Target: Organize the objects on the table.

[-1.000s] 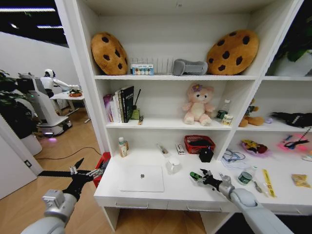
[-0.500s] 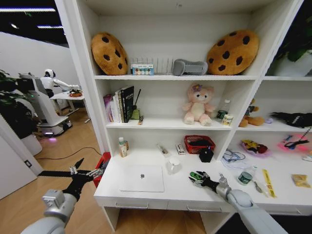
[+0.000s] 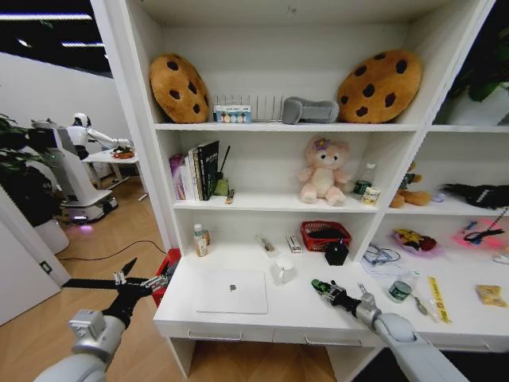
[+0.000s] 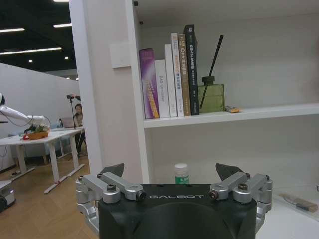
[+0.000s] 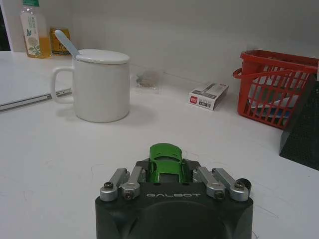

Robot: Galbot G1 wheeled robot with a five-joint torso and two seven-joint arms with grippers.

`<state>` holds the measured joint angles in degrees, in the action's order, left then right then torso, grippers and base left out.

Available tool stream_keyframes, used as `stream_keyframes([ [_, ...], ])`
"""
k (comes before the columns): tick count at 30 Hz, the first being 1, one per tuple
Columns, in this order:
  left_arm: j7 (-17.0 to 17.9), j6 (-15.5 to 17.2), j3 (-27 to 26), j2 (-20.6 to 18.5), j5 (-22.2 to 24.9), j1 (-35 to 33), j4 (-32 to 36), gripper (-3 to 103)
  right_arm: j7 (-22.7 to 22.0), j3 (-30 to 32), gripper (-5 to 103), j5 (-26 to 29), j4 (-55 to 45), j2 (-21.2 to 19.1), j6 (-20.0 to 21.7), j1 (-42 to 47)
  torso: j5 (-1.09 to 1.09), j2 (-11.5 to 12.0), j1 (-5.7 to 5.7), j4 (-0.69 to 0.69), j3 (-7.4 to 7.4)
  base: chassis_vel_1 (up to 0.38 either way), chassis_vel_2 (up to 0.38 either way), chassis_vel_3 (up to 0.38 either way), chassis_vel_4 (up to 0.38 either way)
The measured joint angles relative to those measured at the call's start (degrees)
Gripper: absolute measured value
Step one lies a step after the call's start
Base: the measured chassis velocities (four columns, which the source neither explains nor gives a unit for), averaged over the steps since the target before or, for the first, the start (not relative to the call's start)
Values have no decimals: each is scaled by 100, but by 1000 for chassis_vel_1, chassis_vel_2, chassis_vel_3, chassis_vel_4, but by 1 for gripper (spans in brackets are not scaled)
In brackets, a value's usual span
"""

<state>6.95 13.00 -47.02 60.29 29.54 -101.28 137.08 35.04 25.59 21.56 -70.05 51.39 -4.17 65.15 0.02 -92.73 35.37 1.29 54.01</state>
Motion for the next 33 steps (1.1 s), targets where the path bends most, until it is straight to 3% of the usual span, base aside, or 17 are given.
stream_keyframes([
  [6, 0, 0, 0, 0, 0, 0, 0, 100, -48, 263, 35, 278, -569, -83, 131, 263, -1, 2, 1, 1, 1, 0, 0, 0, 0],
  [8, 0, 0, 0, 0, 0, 0, 0, 100, -189, 545, 35, 681, -1254, -238, 259, 623, 0, 2, 1, 2, 1, 0, 0, 0, 0],
  [11, 0, 1, 0, -1, 0, 0, 0, 100, -244, 673, 35, 853, -1583, -356, 273, 752, -2, 2, 1, 3, 1, 0, 0, 0, 0],
  [13, 0, 0, -1, -1, 0, 1, 0, 100, -381, 912, 35, 1227, -2288, -715, 319, 928, -1, 1, 1, 2, 0, 0, 0, 0, 0],
  [17, 0, 0, 0, -1, 0, 0, 0, 100, -399, 1098, 35, 1593, -2790, -1129, 338, 961, -4, 1, 1, 2, 0, 0, 0, 0, 0],
  [19, 0, 1, 0, -1, 0, 0, 0, 100, -411, 1171, 35, 2069, -3081, -1548, 488, 682, -3, 1, 1, 2, 0, 0, 0, 0, 0],
  [26, 0, 0, 0, 0, 0, 0, 0, 100, -567, 665, 35, 2829, -3073, -1958, 1181, -664, -3, 2, 1, 0, 0, 0, 0, 0, 0],
  [28, 0, 0, 1, -1, 0, 0, 0, 100, -552, 338, 35, 3047, -2980, -2076, 1381, -1176, -4, 1, 1, 0, 0, 0, 0, 0, 0],
  [31, 0, 0, 0, -1, 0, 1, 0, 100, -439, -821, 35, 3221, -2461, -2189, 1567, -2624, -5, 1, 1, 1, 0, 0, 0, 0, 0],
  [33, 0, 0, 0, -1, 0, 1, -1, 100, -409, -1033, 35, 3225, -2325, -2169, 1578, -2864, -6, 1, 1, 1, 0, 0, 0, 0, 0],
])
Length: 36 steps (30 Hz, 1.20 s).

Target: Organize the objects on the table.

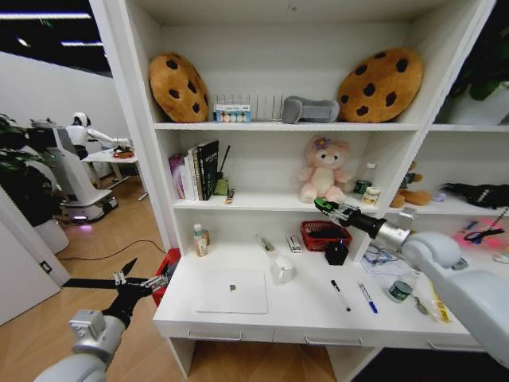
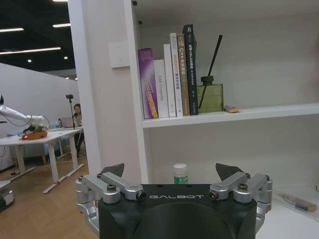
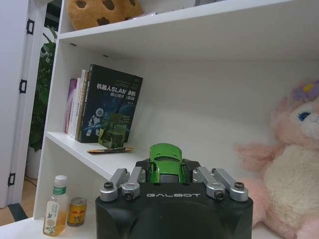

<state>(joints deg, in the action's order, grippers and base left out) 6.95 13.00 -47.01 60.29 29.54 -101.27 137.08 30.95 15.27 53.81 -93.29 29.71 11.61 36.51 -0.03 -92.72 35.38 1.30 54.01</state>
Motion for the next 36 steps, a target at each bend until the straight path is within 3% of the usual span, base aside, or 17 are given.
stream_keyframes([
  [2, -1, 0, 1, 0, -1, 0, 0, 100, 127, -1013, 35, -12, 704, 293, 46, -1081, 7, 0, 0, 2, 0, 0, 0, 0, 0],
  [3, -1, 0, 1, 0, -1, 0, 0, 100, 127, -1013, 35, -12, 704, 293, 46, -1081, 7, 0, 0, 2, 0, 0, 0, 0, 0],
  [6, 0, 0, 0, 0, 0, 0, -1, 100, 213, -2048, 35, -154, 1512, 955, 83, -2394, -2, 0, 1, -1, 0, 0, 0, 0, 0],
  [7, 0, 0, 0, 0, 0, 0, -1, 100, 213, -2048, 35, -154, 1512, 955, 83, -2394, -2, 0, 1, -1, 0, 0, 0, 0, 0],
  [9, 1, -1, 0, 0, -1, 0, 0, 100, 239, -2562, 35, -399, 2179, 1571, 64, -2995, 5, 1, 1, -3, 1, 0, 0, 0, 0],
  [12, 1, -1, 0, 0, -1, 0, -1, 100, 240, -2691, 35, -480, 2395, 1756, 54, -3161, 5, 1, 2, -4, 2, 0, 0, 0, 0],
  [14, 1, -1, 0, 0, -1, 0, -1, 100, 282, -3061, 35, -647, 3074, 2209, 50, -3581, 0, 1, 1, -3, 0, 0, 0, 0, 0],
  [23, 0, -1, 0, 0, -1, 0, 0, 100, 464, -3536, 35, -875, 4229, 2945, 42, -4071, 3, 1, 0, -1, 0, 0, 0, 0, 0],
  [36, 0, -1, 0, 0, -1, 0, 0, 100, 469, -3532, 35, -910, 4387, 3102, 90, -3776, 2, -1, -1, 1, -2, 0, 0, 0, 0],
])
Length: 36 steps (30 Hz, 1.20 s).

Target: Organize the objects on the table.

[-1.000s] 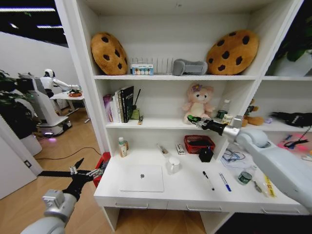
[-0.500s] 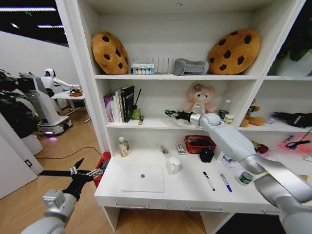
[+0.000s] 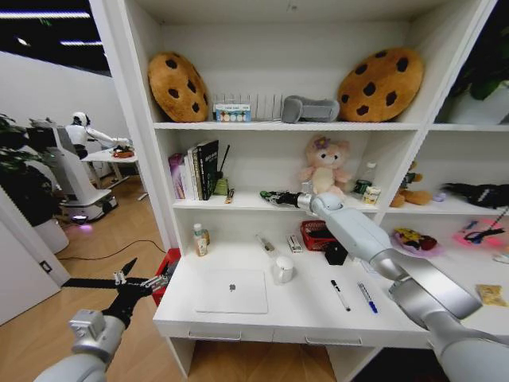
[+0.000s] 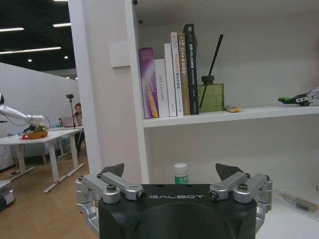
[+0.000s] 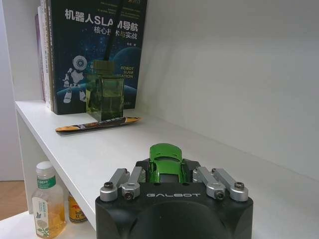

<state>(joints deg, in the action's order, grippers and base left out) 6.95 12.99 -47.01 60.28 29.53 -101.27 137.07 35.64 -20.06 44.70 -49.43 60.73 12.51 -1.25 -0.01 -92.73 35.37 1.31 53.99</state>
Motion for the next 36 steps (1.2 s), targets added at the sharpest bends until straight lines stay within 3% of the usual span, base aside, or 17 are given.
stream_keyframes([
  [8, 0, 0, 0, 0, 0, 0, 0, 100, -2, -1, 34, -21, 86, 52, -23, -13, 1, -1, -1, 0, 0, 0, 0, 0, 0],
  [10, 0, 1, 0, 0, 0, 0, 0, 100, -32, -3, 44, -34, 101, 59, -17, -29, 5, 1, 1, 0, 3, 0, 0, 0, 0],
  [12, 0, 1, 0, 0, 0, 0, 1, 100, -38, -1, 44, -38, 102, 61, -14, -41, 2, 1, 1, -1, 3, 0, 0, 0, 0],
  [20, 0, 1, 0, 0, 0, 0, 1, 100, -164, 218, 77, 213, -27, 44, -113, -79, 2, 1, 2, -2, 3, 0, 0, 0, 0],
  [22, 0, 1, 0, 0, 0, 0, 0, 100, -500, 382, 89, 390, -563, -177, -118, 35, 1, 1, 1, -2, 2, 0, 0, 0, 0],
  [23, 0, 1, 0, 0, 0, 0, 0, 100, -500, 382, 89, 390, -563, -177, -118, 35, 1, 1, 1, -2, 2, 0, 0, 0, 0],
  [25, -1, 1, 0, 0, 0, 0, 0, 100, -1215, 671, 97, 618, -1703, -589, 19, 334, 2, 1, 1, -1, 2, 0, 0, 0, 0],
  [26, -1, 1, 0, 0, 0, 0, 0, 100, -1215, 671, 97, 618, -1703, -589, 19, 334, 2, 1, 1, -1, 2, 0, 0, 0, 0],
  [28, -1, 1, 0, 0, 0, 0, 1, 100, -1875, 1000, 100, 909, -2820, -995, 288, 734, 1, 1, 1, -2, 1, 0, 0, 0, 0],
  [30, -1, 1, 0, 0, 0, 0, 1, 100, -2028, 1148, 100, 989, -3180, -1161, 363, 932, 0, 1, 1, -3, 0, 0, 0, 0, 0],
  [33, 0, 1, 0, 0, 0, -1, 0, 100, -2555, 2009, 100, 1003, -4591, -2001, 440, 2203, 1, 0, 0, 0, 0, 0, 0, 0, 0],
  [34, 0, 1, 0, 0, 0, -1, 0, 100, -2555, 2009, 100, 1003, -4591, -2001, 440, 2203, 1, 0, 0, 0, 0, 0, 0, 0, 0],
  [36, 0, 1, 0, 0, 0, 0, 0, 100, -3031, 2711, 100, 912, -5292, -2413, 383, 3232, 8, 1, 1, 4, 1, 0, 0, 0, 0],
])
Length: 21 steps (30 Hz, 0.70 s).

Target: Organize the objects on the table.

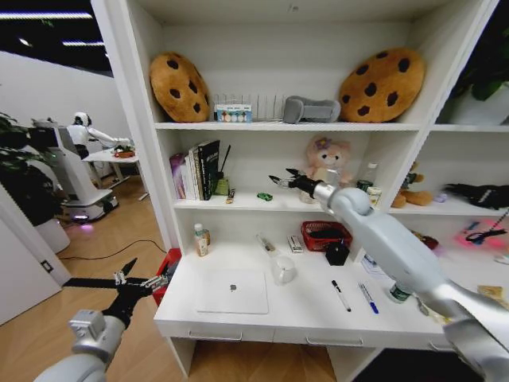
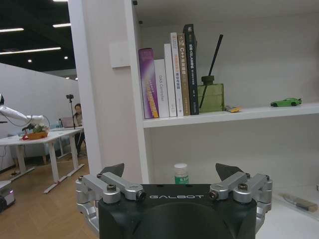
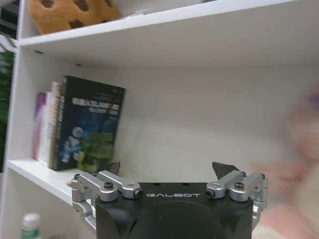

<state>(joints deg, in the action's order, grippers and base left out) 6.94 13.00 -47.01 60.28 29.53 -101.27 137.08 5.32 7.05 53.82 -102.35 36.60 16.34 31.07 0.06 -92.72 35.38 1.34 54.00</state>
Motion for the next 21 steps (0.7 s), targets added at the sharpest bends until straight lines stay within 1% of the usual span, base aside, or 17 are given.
stream_keyframes([
  [1, -1, 0, 0, 0, 0, 0, 0, 100, -205, 488, 100, -116, -313, -139, -36, 637, -6, 0, 0, 1, -1, 0, 0, 0, 0],
  [2, 0, 0, 0, 0, 0, 0, 0, 100, -334, 898, 100, -227, -514, -197, -93, 1222, -9, -1, -1, -2, -2, 0, 0, 0, 0],
  [3, 0, 0, 0, 0, 0, 0, 0, 100, -334, 898, 100, -227, -514, -197, -93, 1222, -9, -1, -1, -2, -2, 0, 0, 0, 0],
  [4, -1, 0, 0, 0, 0, 0, 0, 100, -468, 1362, 100, -381, -689, -187, -144, 1864, -5, -1, -2, -2, -1, 0, 0, 0, 0],
  [5, 0, 0, 0, 0, 0, 0, 0, 100, -630, 1886, 100, -537, -878, -78, -183, 2565, -2, -1, -1, -3, 0, 0, 0, 0, 0],
  [6, 1, 0, 0, 0, 0, 0, 0, 100, -751, 2235, 100, -625, -1009, 41, -193, 3050, -3, -1, -1, -3, 0, 0, 0, 0, 0],
  [7, 1, 0, 0, 0, 0, 0, 0, 100, -751, 2235, 100, -625, -1009, 41, -193, 3050, -3, -1, -1, -3, 0, 0, 0, 0, 0],
  [8, 1, 0, 0, 0, 0, 0, 0, 100, -840, 2554, 100, -696, -1127, 183, -197, 3510, -8, -1, -1, -4, 0, 0, 0, 0, 0],
  [9, 2, 0, -1, 0, 0, 0, 0, 100, -951, 2968, 100, -909, -1268, 460, -199, 4169, -7, -1, -1, -4, 0, 0, 0, 0, 0],
  [10, 2, 0, -1, 0, 0, 0, 0, 100, -951, 2968, 100, -909, -1268, 460, -199, 4169, -7, -1, -1, -4, 0, 0, 0, 0, 0],
  [13, 0, 1, 0, 0, 0, 0, 0, 100, -1091, 3674, 100, -1558, -1405, 1123, -281, 5194, -8, -1, -1, -4, 0, 0, 0, 0, 0],
  [14, 0, 1, 0, 0, 0, 0, 0, 100, -1091, 3674, 100, -1558, -1405, 1123, -281, 5194, -8, -1, -1, -4, 0, 0, 0, 0, 0],
  [16, -1, 0, 1, 0, 0, 0, 0, 100, -1187, 3977, 100, -1769, -1390, 1552, -271, 5740, -6, -1, -2, -3, 0, 0, 0, 0, 0],
  [17, -1, 0, 1, 0, 0, 0, 0, 100, -1187, 3977, 100, -1769, -1390, 1552, -271, 5740, -6, -1, -2, -3, 0, 0, 0, 0, 0],
  [19, 0, 0, 0, 0, 0, 0, 0, 100, -1064, 4129, 100, -1921, -1155, 1770, -327, 6033, -7, -1, -1, -3, 0, 0, 0, 0, 0],
  [20, 0, 0, 0, 0, 0, 0, 0, 100, -1064, 4129, 100, -1921, -1155, 1770, -327, 6033, -7, -1, -1, -3, 0, 0, 0, 0, 0],
  [21, 0, 0, 0, 0, 0, 0, 0, 100, -919, 4179, 100, -1943, -892, 1808, -382, 6119, -6, -1, -1, -2, 0, 0, 0, 0, 0],
])
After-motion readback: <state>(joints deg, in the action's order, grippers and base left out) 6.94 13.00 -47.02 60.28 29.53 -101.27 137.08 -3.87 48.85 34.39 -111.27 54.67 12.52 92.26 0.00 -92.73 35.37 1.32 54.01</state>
